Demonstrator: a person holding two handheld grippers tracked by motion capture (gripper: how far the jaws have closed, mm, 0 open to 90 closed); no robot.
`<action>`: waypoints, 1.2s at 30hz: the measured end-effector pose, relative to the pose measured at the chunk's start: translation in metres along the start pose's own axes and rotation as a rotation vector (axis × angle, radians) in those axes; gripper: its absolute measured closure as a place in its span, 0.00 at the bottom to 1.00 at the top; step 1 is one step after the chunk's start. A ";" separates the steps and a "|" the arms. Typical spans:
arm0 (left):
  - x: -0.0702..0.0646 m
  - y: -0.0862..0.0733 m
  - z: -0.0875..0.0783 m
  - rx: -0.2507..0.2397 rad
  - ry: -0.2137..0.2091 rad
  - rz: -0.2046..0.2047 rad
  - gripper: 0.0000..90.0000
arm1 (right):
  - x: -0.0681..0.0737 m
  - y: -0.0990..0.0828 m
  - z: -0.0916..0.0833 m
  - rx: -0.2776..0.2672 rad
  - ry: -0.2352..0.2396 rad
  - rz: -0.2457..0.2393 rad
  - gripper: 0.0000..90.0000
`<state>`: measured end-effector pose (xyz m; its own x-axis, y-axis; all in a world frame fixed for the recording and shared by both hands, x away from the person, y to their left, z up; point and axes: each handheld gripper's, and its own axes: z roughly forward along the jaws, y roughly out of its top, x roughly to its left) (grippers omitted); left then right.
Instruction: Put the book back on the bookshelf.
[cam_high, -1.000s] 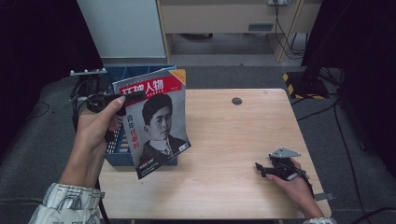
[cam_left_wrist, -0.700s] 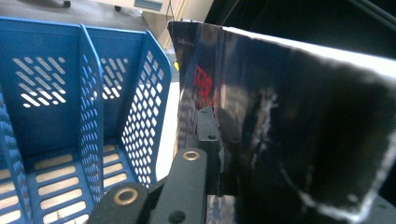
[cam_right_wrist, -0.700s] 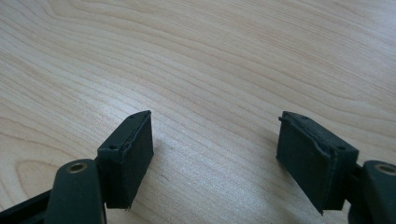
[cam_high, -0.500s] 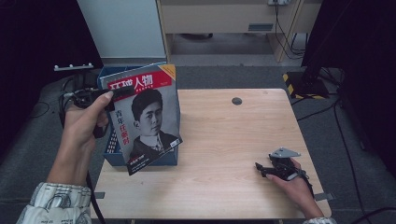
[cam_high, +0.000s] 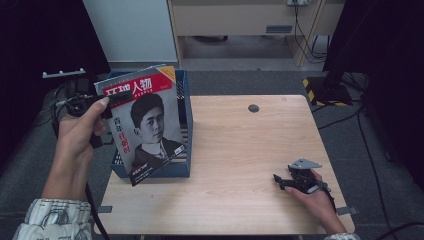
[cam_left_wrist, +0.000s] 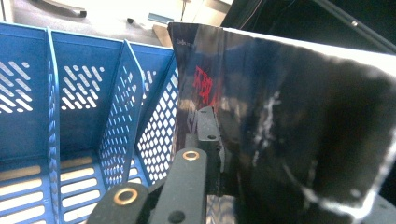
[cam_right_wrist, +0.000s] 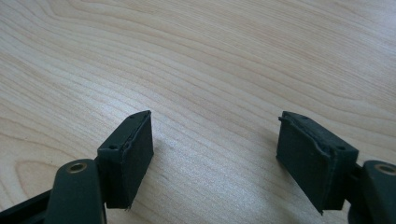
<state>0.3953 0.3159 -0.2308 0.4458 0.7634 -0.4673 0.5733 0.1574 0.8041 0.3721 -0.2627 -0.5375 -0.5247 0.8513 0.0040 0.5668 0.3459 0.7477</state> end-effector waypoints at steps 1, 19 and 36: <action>0.001 0.000 -0.001 -0.003 -0.002 -0.003 0.96 | 0.000 0.000 0.000 0.000 0.000 0.000 0.30; 0.024 -0.001 -0.023 -0.036 0.047 -0.037 0.96 | 0.000 0.000 0.000 0.000 -0.001 0.001 0.30; 0.043 -0.003 -0.039 -0.055 0.069 -0.068 0.96 | 0.000 0.000 0.000 0.000 -0.001 0.001 0.30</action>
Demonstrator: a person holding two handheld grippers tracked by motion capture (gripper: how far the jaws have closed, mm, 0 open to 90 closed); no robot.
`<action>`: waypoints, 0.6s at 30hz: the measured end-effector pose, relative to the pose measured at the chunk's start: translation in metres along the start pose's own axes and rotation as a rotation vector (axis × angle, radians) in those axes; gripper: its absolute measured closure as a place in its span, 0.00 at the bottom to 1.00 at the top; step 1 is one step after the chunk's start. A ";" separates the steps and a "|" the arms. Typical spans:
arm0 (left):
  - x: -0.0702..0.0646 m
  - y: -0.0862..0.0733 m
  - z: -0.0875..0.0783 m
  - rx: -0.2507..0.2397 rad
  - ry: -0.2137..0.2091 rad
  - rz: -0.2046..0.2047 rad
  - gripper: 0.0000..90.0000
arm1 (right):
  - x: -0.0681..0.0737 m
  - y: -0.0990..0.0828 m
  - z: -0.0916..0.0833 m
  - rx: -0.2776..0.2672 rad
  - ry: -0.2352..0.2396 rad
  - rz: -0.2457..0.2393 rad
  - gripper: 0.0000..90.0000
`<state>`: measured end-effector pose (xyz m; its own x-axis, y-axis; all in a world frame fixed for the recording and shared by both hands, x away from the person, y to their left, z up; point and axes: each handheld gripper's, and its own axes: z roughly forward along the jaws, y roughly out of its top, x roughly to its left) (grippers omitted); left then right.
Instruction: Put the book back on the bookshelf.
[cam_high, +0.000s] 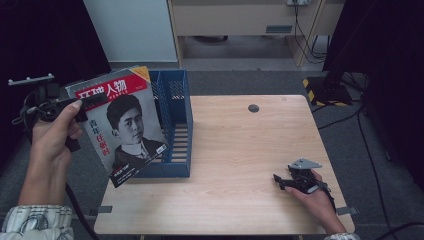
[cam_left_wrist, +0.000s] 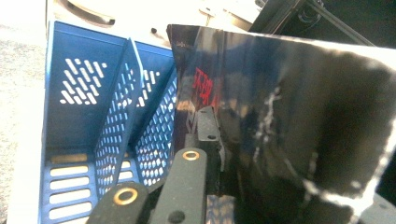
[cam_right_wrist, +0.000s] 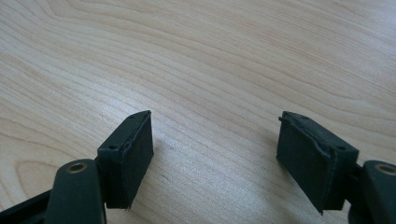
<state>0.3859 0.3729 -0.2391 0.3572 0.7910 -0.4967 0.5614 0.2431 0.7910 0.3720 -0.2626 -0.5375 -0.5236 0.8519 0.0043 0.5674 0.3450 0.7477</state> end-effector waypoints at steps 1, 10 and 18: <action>0.001 0.000 0.000 -0.003 0.006 -0.003 0.96 | 0.000 0.000 0.000 0.000 0.000 0.000 0.30; 0.009 0.000 -0.010 -0.013 0.022 -0.012 0.96 | 0.000 0.000 0.000 0.000 0.000 0.000 0.30; 0.019 -0.003 -0.019 -0.023 0.035 -0.022 0.96 | 0.000 0.000 0.000 0.002 0.001 0.003 0.30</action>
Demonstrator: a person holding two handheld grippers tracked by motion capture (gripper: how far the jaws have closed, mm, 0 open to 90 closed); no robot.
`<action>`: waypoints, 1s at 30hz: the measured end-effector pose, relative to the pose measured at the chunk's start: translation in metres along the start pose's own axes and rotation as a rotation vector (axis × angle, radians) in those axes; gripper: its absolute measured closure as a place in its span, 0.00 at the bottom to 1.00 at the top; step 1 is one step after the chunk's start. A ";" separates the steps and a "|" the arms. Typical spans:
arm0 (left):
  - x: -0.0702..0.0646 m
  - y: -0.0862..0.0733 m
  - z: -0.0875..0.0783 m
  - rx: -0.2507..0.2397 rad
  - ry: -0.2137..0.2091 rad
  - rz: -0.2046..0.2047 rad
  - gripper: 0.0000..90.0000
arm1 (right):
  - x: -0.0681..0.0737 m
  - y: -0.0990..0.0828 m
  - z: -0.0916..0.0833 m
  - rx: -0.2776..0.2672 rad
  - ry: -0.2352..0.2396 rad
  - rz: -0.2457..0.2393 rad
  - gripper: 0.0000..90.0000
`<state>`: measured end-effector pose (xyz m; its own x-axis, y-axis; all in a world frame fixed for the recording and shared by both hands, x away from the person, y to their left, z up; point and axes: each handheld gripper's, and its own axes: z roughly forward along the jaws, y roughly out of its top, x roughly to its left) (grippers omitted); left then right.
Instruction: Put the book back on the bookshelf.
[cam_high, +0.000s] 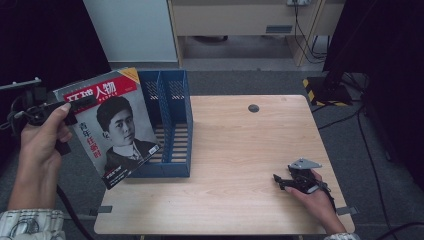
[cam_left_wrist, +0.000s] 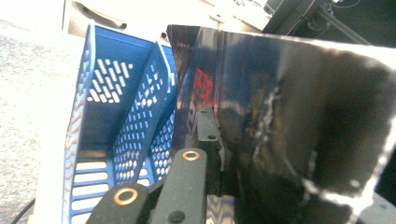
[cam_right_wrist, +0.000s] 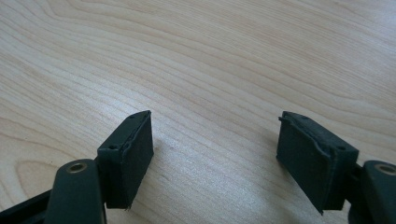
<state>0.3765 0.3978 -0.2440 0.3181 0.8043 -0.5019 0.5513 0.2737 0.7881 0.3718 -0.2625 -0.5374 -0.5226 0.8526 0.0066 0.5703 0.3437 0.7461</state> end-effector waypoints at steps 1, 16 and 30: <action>0.000 0.000 0.000 0.000 0.000 0.000 0.96 | 0.000 0.000 0.000 0.000 0.000 0.000 0.30; 0.018 -0.002 -0.016 -0.002 0.037 -0.006 0.96 | 0.000 0.000 0.000 0.001 0.000 -0.001 0.30; 0.026 0.001 -0.024 -0.012 0.066 -0.007 0.96 | 0.000 0.000 0.000 0.002 0.000 -0.001 0.30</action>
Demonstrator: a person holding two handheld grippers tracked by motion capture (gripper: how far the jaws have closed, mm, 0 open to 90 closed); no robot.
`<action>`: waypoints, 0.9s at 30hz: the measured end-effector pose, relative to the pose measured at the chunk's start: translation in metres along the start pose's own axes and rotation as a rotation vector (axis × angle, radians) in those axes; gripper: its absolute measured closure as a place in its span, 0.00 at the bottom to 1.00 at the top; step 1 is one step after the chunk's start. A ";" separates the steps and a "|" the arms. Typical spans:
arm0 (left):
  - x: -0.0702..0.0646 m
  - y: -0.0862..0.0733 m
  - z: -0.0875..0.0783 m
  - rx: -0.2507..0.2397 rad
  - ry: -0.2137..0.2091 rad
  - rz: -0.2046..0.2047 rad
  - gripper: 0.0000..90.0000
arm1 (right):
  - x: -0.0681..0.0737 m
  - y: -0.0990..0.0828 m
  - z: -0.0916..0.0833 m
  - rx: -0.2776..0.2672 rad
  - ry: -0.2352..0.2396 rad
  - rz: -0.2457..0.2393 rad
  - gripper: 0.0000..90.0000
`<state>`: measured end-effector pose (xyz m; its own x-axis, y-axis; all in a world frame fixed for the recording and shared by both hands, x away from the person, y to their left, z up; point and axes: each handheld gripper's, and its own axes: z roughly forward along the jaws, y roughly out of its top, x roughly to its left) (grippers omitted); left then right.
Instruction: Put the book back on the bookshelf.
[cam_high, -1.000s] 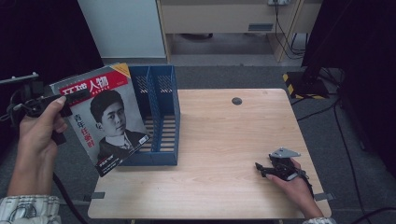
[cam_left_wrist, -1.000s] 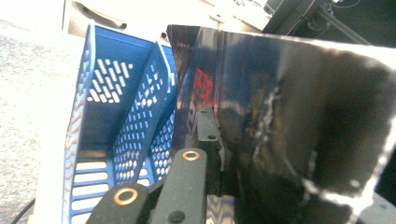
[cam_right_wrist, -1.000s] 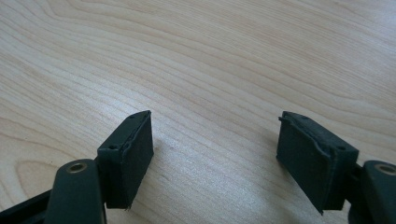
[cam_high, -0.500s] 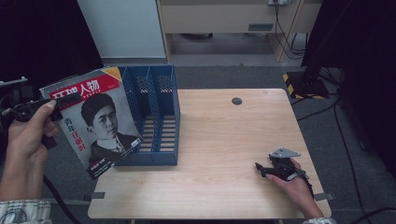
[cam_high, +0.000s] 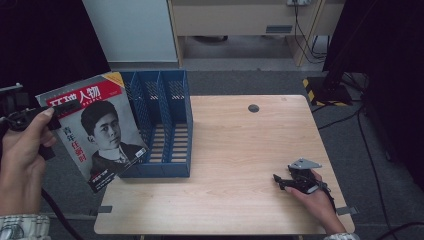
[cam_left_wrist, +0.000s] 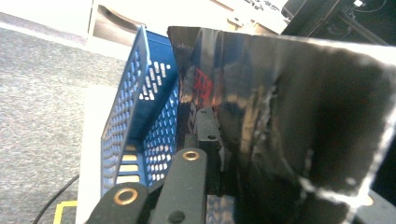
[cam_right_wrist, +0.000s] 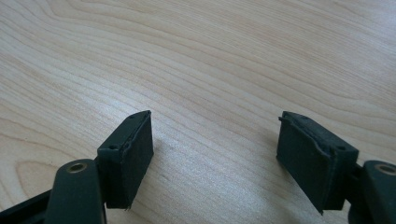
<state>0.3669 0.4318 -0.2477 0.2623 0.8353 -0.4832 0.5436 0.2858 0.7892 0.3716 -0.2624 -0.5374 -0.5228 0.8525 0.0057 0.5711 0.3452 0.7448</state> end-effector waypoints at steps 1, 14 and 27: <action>0.001 0.001 -0.001 -0.001 0.007 0.005 0.96 | 0.000 0.000 0.000 0.000 0.000 0.001 0.30; 0.009 0.013 0.005 -0.001 0.055 0.045 0.96 | 0.001 0.000 0.000 0.002 -0.002 0.004 0.30; 0.029 0.020 0.015 -0.008 0.065 0.024 0.96 | 0.002 0.000 0.000 -0.002 -0.011 0.008 0.30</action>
<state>0.3975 0.4552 -0.2513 0.2231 0.8707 -0.4384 0.5308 0.2687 0.8038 0.3701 -0.2611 -0.5374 -0.5113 0.8594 0.0042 0.5738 0.3378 0.7461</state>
